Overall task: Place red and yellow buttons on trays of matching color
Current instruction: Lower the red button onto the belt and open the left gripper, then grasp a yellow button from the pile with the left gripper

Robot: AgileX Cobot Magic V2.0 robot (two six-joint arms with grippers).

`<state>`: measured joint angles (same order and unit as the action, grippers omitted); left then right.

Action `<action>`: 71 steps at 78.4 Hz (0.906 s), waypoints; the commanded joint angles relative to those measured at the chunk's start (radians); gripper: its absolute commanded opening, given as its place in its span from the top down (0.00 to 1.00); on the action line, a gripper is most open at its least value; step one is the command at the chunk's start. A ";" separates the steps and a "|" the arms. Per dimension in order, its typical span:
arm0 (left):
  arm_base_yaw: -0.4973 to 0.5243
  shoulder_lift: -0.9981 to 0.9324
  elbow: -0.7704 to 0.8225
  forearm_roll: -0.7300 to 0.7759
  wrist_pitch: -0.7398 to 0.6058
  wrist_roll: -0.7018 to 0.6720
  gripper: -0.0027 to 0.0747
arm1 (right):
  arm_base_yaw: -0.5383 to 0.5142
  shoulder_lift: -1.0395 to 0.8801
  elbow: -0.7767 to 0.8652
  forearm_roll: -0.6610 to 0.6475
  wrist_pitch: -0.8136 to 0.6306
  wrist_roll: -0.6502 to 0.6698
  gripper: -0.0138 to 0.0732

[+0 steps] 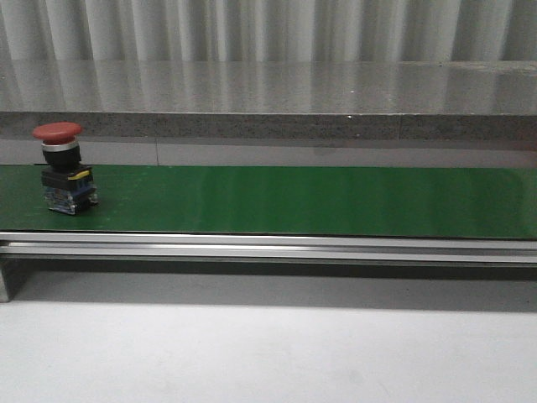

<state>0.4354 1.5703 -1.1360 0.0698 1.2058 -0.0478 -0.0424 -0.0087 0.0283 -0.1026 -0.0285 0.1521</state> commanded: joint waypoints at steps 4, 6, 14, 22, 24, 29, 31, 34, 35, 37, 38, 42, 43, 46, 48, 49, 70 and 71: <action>0.012 0.006 -0.023 0.026 -0.030 -0.011 0.28 | -0.001 -0.018 -0.020 -0.008 -0.072 -0.003 0.92; 0.017 0.016 -0.023 0.032 -0.030 -0.013 0.28 | -0.001 -0.018 -0.020 -0.008 -0.072 -0.003 0.92; 0.034 0.053 -0.023 0.039 -0.045 -0.035 0.28 | -0.001 -0.018 -0.020 -0.008 -0.072 -0.003 0.92; 0.043 0.082 -0.023 0.037 -0.079 -0.037 0.28 | -0.001 -0.018 -0.020 -0.008 -0.072 -0.003 0.92; 0.043 0.089 -0.023 0.035 -0.096 -0.037 0.28 | -0.001 -0.018 -0.020 -0.008 -0.072 -0.003 0.92; 0.043 0.111 -0.025 0.033 -0.157 -0.037 0.28 | -0.001 -0.018 -0.020 -0.008 -0.072 -0.003 0.92; 0.043 0.119 -0.025 0.033 -0.176 -0.037 0.28 | -0.001 -0.018 -0.020 -0.008 -0.072 -0.003 0.92; 0.043 0.125 -0.025 0.035 -0.189 -0.037 0.28 | -0.001 -0.018 -0.020 -0.008 -0.072 -0.003 0.92; 0.043 0.131 -0.025 0.035 -0.199 -0.037 0.28 | -0.001 -0.018 -0.020 -0.008 -0.072 -0.003 0.92; 0.043 0.141 -0.025 0.035 -0.212 -0.037 0.28 | -0.001 -0.018 -0.020 -0.008 -0.072 -0.003 0.92; 0.043 0.142 -0.025 0.037 -0.215 -0.037 0.28 | -0.001 -0.018 -0.020 -0.008 -0.072 -0.003 0.92; 0.043 0.157 -0.025 0.037 -0.240 -0.037 0.28 | -0.001 -0.018 -0.020 -0.008 -0.072 -0.003 0.92; 0.043 0.158 -0.025 0.037 -0.242 -0.037 0.28 | -0.001 -0.018 -0.020 -0.008 -0.072 -0.003 0.92; 0.043 0.164 -0.025 0.037 -0.252 -0.037 0.28 | -0.001 -0.018 -0.020 -0.008 -0.072 -0.003 0.92; 0.043 0.172 -0.025 0.037 -0.264 -0.037 0.28 | -0.001 -0.018 -0.020 -0.008 -0.072 -0.003 0.92; 0.043 0.172 -0.025 0.037 -0.265 -0.037 0.28 | -0.001 -0.018 -0.020 -0.008 -0.072 -0.003 0.92; 0.043 0.184 -0.027 0.037 -0.314 -0.037 0.35 | -0.001 -0.018 -0.020 -0.008 -0.072 -0.003 0.92; 0.043 0.184 -0.027 0.037 -0.316 -0.037 0.37 | -0.001 -0.018 -0.020 -0.008 -0.072 -0.003 0.92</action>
<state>0.4748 1.7914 -1.1360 0.1028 0.9153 -0.0737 -0.0424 -0.0087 0.0283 -0.1026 -0.0285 0.1521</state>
